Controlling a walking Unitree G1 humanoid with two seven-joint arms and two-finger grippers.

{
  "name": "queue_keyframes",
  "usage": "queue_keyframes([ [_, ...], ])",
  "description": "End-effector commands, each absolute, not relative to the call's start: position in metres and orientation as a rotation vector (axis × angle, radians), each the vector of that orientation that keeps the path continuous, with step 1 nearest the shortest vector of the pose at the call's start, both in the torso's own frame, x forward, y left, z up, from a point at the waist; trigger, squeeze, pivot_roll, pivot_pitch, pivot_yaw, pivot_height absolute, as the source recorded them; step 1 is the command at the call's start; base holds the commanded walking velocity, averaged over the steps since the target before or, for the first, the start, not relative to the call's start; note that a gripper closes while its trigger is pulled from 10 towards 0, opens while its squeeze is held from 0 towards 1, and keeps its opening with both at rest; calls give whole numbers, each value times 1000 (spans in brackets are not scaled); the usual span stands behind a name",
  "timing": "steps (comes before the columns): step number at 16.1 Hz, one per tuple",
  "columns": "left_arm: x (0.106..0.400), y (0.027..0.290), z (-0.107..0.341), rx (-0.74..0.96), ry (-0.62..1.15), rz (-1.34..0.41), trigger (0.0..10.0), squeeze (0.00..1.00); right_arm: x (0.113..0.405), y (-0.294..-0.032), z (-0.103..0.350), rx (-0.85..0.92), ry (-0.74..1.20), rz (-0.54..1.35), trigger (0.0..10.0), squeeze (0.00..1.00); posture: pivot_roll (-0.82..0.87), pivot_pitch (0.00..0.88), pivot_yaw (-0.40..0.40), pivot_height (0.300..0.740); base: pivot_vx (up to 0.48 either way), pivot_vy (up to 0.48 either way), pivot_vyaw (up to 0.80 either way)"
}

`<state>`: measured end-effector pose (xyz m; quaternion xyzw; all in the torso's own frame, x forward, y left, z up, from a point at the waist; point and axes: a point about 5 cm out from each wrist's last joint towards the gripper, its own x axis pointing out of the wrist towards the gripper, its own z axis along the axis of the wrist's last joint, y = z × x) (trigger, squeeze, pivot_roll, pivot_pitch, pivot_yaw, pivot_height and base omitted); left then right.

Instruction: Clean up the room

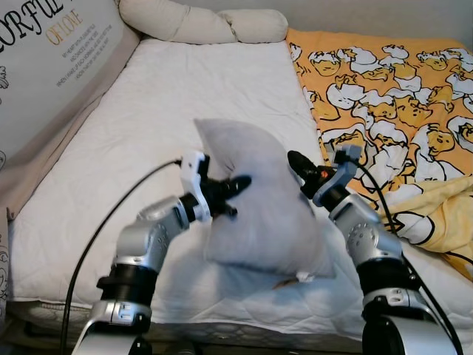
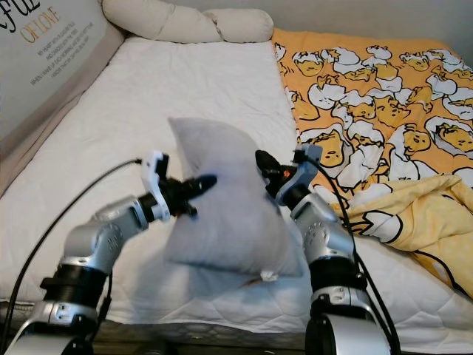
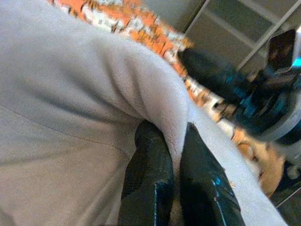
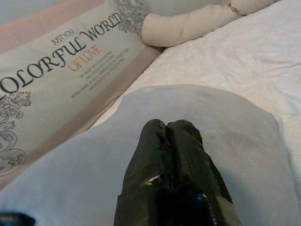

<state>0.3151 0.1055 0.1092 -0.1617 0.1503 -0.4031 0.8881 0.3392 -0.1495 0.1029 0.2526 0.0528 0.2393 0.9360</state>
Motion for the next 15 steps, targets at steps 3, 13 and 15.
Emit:
queue_keyframes([
  [3,314,108,113,-209,291,-813,0,0,335,-157,96,466,129,426,4000,0,41,0,-10,740,0,0,0],
  [13,328,140,141,186,25,-509,10000,0,319,-172,94,326,76,226,10000,0,37,0,1,740,0,0,0],
  [15,325,143,137,190,21,-496,10000,0,313,-165,90,285,98,265,10000,0,25,0,5,740,0,0,0],
])
